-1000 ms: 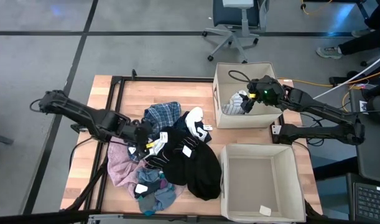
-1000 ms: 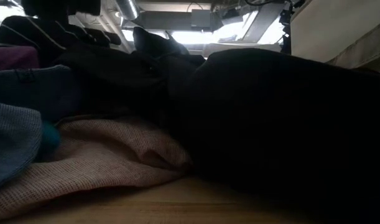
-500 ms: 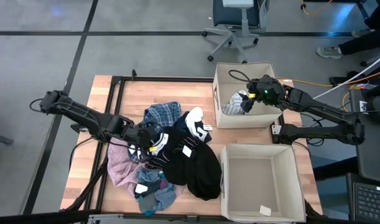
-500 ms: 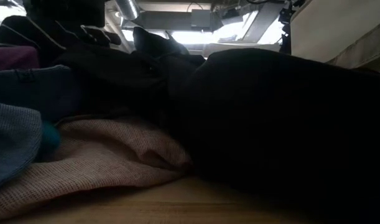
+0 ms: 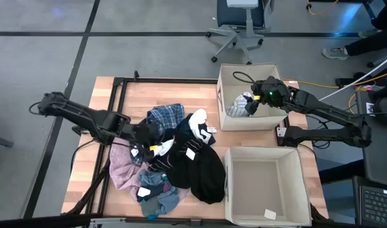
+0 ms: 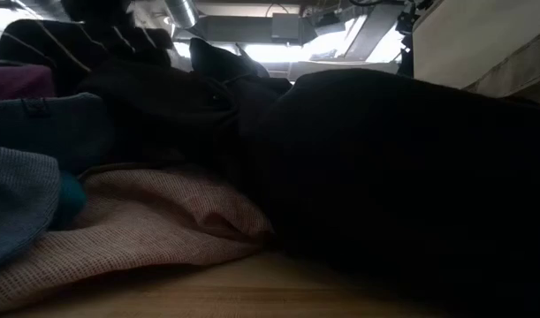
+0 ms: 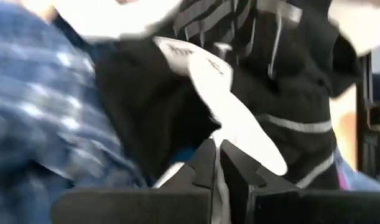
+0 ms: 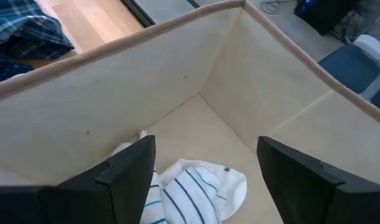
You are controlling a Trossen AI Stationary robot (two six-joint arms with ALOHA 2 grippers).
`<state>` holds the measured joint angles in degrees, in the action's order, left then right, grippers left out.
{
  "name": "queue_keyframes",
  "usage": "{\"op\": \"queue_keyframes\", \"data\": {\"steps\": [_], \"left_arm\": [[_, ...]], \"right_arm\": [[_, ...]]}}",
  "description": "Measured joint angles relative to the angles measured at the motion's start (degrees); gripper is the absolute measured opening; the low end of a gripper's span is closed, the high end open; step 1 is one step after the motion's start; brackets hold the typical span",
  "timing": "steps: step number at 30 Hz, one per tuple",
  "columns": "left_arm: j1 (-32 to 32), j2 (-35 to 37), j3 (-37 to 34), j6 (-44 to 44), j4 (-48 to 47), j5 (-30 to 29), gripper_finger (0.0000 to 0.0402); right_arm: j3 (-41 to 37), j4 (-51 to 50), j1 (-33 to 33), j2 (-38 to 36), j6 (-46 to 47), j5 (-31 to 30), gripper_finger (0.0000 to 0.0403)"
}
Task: Sort clothes
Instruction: Put the left white long sock into the top laundry organizer
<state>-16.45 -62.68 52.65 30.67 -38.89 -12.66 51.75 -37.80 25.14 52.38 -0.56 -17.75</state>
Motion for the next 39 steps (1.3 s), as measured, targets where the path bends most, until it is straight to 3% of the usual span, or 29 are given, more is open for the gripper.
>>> {"op": "queue_keyframes", "data": {"steps": [8, 14, 19, 30, 39], "left_arm": [[0.0, 2.6, 0.4, -15.2, 14.7, -8.1, 0.0007], [0.7, 1.0, -2.5, -28.4, 30.1, -8.6, 0.0003], [4.1, -1.7, -5.7, -34.3, 44.0, -8.7, 0.0005], [15.5, -13.9, -7.5, -36.2, 63.0, -7.9, 0.0005], [20.5, -19.8, -7.5, -36.7, 75.5, 2.4, 0.0006]], "right_arm": [[0.0, 0.3, 0.0, 0.0, -1.1, 1.0, 0.0282], [0.0, 0.6, 0.0, 0.0, -1.4, 4.3, 0.0282], [0.0, 2.4, 0.0, 0.0, -1.7, 8.7, 0.0282], [0.0, 11.7, 0.0, 0.0, -3.8, 23.2, 0.0282], [0.0, 17.2, -0.1, 1.2, -4.3, 34.3, 0.0282]]}}
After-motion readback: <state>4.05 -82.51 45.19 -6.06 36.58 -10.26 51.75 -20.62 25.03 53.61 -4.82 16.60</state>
